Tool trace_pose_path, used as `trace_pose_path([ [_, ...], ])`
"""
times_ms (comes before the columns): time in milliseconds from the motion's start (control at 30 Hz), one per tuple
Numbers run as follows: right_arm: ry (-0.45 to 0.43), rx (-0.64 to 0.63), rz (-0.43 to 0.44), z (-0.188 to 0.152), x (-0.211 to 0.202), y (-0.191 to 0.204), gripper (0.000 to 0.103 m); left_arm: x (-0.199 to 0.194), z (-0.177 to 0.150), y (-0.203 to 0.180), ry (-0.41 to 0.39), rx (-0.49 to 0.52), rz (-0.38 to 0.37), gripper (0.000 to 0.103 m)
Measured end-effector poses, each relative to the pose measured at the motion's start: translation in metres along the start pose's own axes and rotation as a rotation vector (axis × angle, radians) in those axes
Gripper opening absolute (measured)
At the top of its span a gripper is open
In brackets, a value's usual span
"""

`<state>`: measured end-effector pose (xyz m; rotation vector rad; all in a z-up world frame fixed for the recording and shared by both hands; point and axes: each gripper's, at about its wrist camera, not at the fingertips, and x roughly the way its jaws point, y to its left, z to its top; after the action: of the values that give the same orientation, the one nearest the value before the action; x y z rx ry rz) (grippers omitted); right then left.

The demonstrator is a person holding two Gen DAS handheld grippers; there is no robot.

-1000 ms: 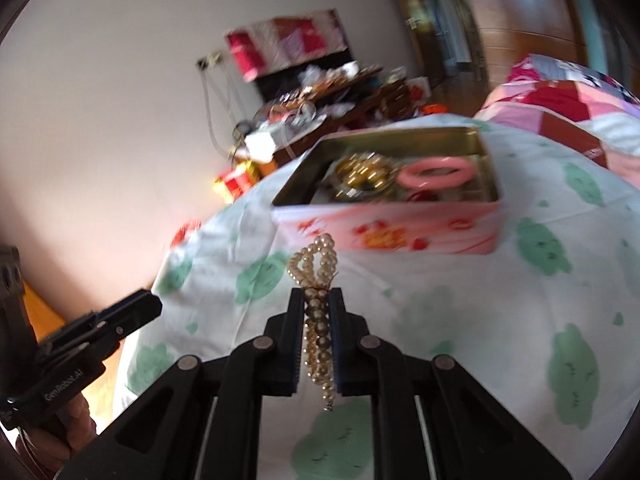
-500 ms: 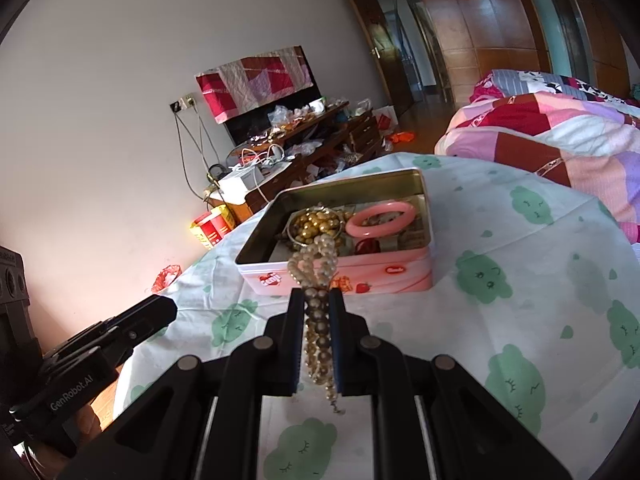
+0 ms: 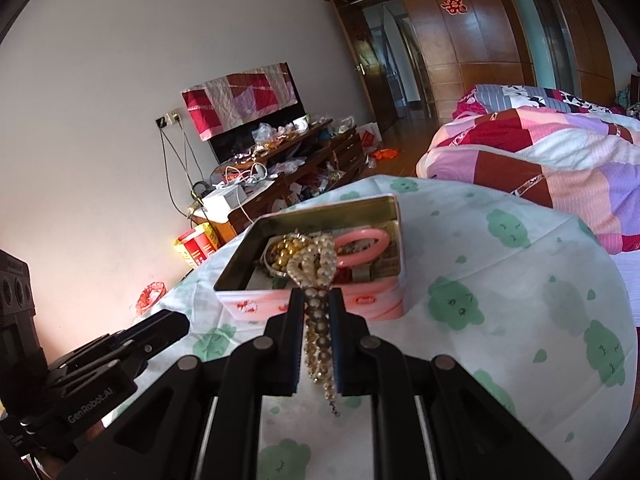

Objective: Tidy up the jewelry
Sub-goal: 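Carry the ring and pearl necklace over the pink tin with both grippers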

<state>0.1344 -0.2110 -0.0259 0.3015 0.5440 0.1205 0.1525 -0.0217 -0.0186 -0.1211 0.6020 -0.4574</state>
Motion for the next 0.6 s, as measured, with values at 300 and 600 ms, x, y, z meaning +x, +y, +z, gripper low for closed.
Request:
trace_pose_path([
  [300, -0.058, 0.0, -0.017, 0.036, 0.013, -0.008, 0.015, 0.031, 0.036, -0.012, -0.042, 0.041, -0.006, 0.02],
  [600, -0.059, 0.014, -0.051, 0.063, 0.052, -0.021, 0.015, 0.082, 0.054, -0.016, -0.006, 0.059, 0.035, 0.02],
])
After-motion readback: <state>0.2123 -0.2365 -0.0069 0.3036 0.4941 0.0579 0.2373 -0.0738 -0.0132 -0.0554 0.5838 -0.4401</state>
